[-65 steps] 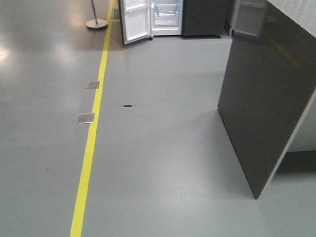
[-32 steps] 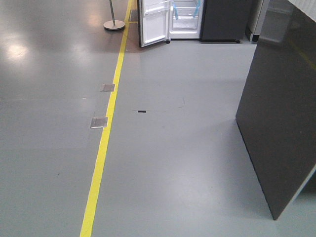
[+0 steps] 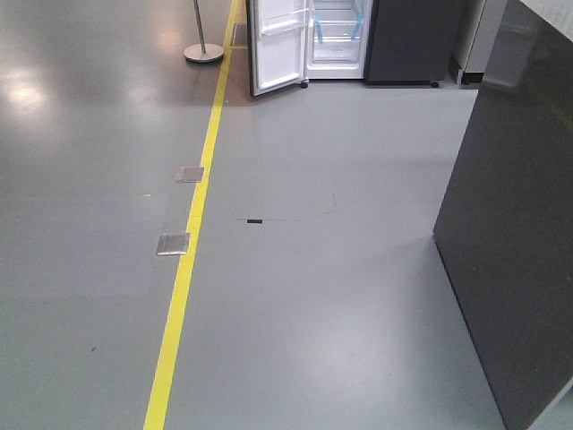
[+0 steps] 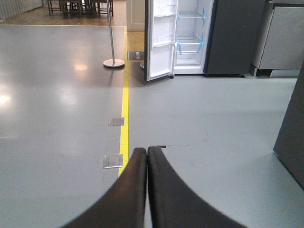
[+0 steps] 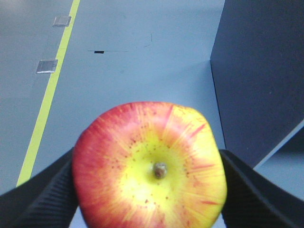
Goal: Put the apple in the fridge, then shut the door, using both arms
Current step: 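Drive toward the open refrigerator holding the apple in the right gripper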
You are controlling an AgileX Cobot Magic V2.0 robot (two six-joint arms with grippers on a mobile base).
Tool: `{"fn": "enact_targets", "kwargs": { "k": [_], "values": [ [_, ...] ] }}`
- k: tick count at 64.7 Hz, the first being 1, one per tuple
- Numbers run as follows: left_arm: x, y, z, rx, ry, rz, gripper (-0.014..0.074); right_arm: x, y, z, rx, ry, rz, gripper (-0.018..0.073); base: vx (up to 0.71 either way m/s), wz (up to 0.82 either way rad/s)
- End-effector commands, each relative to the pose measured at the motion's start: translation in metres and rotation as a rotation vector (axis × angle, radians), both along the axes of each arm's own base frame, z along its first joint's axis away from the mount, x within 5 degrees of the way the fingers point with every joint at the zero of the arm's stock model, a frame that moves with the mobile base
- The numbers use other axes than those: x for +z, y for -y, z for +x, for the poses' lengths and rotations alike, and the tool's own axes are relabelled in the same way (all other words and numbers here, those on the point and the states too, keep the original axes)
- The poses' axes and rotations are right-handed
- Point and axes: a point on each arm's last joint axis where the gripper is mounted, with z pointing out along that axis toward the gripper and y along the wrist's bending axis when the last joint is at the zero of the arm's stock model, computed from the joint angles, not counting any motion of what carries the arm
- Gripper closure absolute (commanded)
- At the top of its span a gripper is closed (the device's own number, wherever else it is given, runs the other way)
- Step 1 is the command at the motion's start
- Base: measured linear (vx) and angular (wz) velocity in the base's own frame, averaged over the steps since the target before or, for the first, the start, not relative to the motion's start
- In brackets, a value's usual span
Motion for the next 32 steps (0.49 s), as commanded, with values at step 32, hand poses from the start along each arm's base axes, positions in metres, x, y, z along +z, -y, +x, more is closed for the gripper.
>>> {"fn": "enact_targets", "kwargs": {
  "k": [32],
  "values": [
    [0.0001,0.0008,0.0005,-0.008,0.063,-0.008,0.0602,0.0144,0.0017,0.0037,-0.018,0.096,-0.008,0.0314,0.26,-0.03]
  ]
}}
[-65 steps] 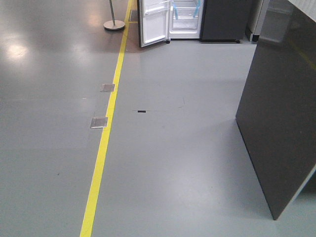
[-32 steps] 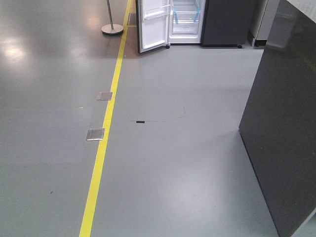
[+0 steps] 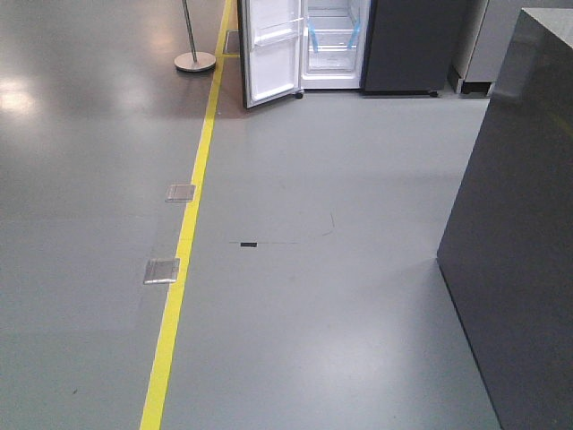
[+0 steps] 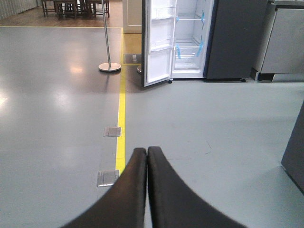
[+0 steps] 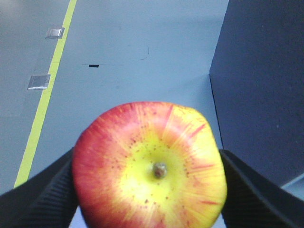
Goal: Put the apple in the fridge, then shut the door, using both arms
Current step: 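Drive toward the open refrigerator holding the apple in the right gripper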
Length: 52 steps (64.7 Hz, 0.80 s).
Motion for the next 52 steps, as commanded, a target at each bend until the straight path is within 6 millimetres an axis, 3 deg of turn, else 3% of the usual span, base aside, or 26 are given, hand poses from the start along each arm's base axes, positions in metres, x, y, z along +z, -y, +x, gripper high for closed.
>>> {"fn": "enact_targets", "kwargs": {
  "k": [1,52],
  "values": [
    [0.0001,0.0008,0.0005,-0.008,0.063,-0.008,0.0602,0.0144,0.0017,0.0037,-0.018,0.096,-0.008,0.0314,0.24,-0.01],
    [0.0001,0.0008,0.0005,-0.008,0.063,-0.008,0.0602,0.0144,0.0017,0.0037,-0.018,0.096,-0.008,0.0314,0.25,-0.02]
  ]
}}
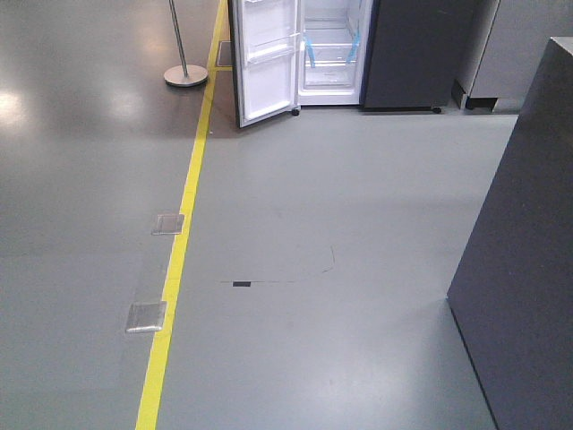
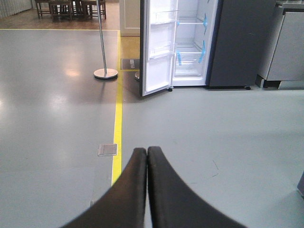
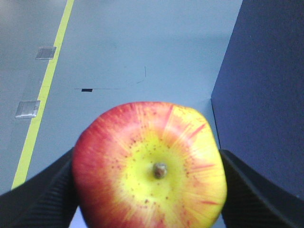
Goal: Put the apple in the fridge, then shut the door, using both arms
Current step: 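Drive toward the open refrigerator holding the apple in the right gripper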
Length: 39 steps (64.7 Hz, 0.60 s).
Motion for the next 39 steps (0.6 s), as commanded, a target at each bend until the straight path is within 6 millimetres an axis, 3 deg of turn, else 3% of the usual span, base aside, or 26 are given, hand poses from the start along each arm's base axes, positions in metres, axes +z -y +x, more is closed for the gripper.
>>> {"fn": "enact_targets", "kwargs": {
  "k": [1,39],
  "values": [
    [0.0001,0.0008,0.0005,-0.008,0.063,-0.008,0.0602,0.0145,0.0017,0.0038,-0.018,0.097,-0.009,0.0314,0.26,-0.04],
    [0.0001,0.0008,0.0005,-0.008,0.063,-0.008,0.0602,0.0145,0.0017,0.0038,-0.018,0.097,-0.009,0.0314,0.27,-0.02]
  ]
}}
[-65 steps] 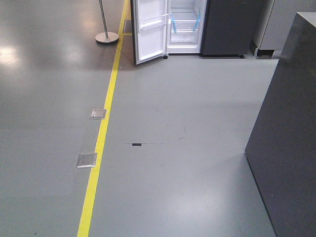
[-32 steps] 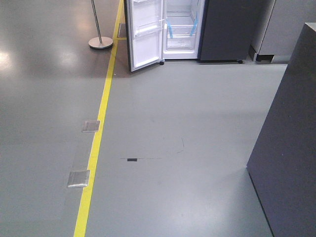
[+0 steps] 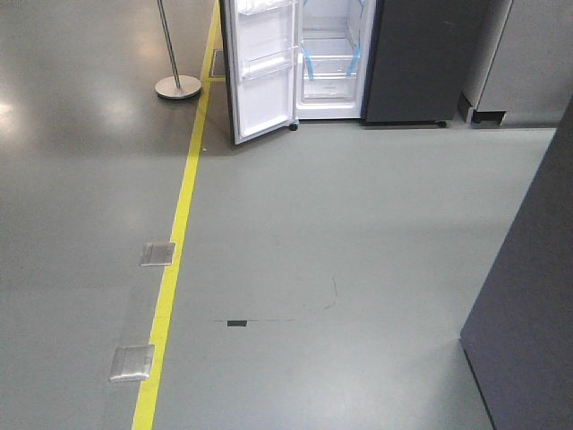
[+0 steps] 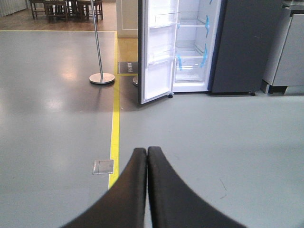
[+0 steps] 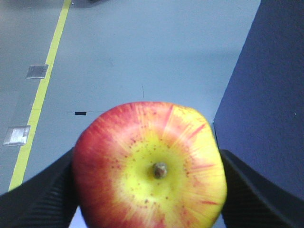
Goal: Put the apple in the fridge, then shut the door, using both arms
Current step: 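Drive toward the open refrigerator holding the apple in the right gripper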
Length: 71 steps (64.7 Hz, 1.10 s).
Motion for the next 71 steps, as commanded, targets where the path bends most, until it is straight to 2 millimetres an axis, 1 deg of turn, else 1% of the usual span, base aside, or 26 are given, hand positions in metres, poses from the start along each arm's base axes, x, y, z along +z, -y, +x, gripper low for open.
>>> {"fn": "enact_targets", "kwargs": {
  "k": [1,71],
  "values": [
    [0.0001,0.0008,0.0005,-0.008,0.063,-0.008,0.0602,0.0145,0.0017,0.0038,-0.018,0.097,-0.009,0.0314,0.27,0.06],
    [0.0001,0.0008,0.0005,-0.008,0.063,-0.008,0.0602,0.0145,0.0017,0.0038,-0.018,0.097,-0.009,0.0314,0.26,0.07]
  ]
}}
